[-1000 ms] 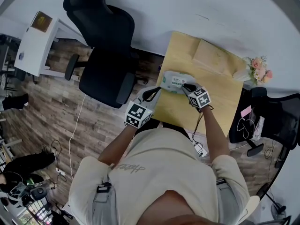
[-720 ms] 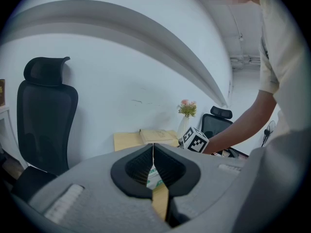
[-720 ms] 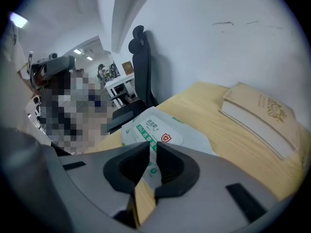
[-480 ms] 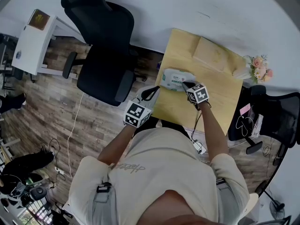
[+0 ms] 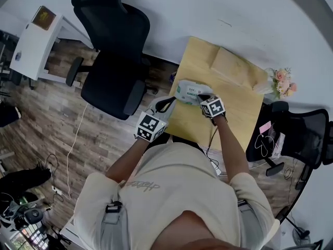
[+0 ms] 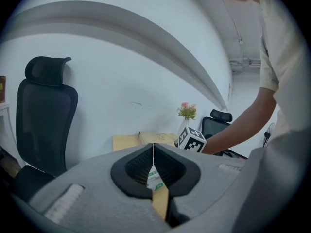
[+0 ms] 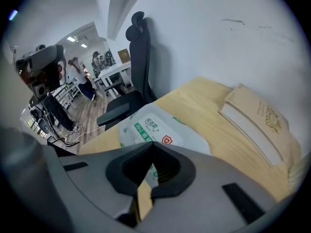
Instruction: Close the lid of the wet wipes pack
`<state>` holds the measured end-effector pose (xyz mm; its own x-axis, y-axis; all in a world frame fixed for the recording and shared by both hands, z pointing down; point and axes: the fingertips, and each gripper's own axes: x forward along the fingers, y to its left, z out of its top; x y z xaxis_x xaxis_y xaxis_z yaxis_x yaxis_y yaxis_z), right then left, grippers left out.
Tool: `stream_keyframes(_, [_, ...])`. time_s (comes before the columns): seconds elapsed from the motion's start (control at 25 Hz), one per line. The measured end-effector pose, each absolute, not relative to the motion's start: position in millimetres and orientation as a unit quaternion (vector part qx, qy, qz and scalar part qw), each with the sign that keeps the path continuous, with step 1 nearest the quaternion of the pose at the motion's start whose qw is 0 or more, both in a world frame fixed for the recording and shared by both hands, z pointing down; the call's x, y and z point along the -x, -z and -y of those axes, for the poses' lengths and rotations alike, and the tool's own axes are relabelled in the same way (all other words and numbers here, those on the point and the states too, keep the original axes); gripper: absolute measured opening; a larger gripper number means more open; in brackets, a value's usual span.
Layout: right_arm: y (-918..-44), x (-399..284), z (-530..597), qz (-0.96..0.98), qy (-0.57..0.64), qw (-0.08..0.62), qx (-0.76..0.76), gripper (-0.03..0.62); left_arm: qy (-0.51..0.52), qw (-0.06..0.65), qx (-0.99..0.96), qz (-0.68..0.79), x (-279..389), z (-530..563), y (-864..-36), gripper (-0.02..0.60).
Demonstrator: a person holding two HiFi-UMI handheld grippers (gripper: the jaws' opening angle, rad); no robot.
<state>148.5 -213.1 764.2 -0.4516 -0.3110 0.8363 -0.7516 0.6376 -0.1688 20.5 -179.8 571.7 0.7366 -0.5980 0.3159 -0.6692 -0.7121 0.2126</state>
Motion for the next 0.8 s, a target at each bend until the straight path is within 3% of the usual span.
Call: stream_keyframes(0.8, [-769.2, -130.0, 228.2, 0.793, -0.268, 0.458, -0.3, 0.003, -0.102, 0.174, -0.912, 0.357, -2.1, 187.5, -577.6, 0.018])
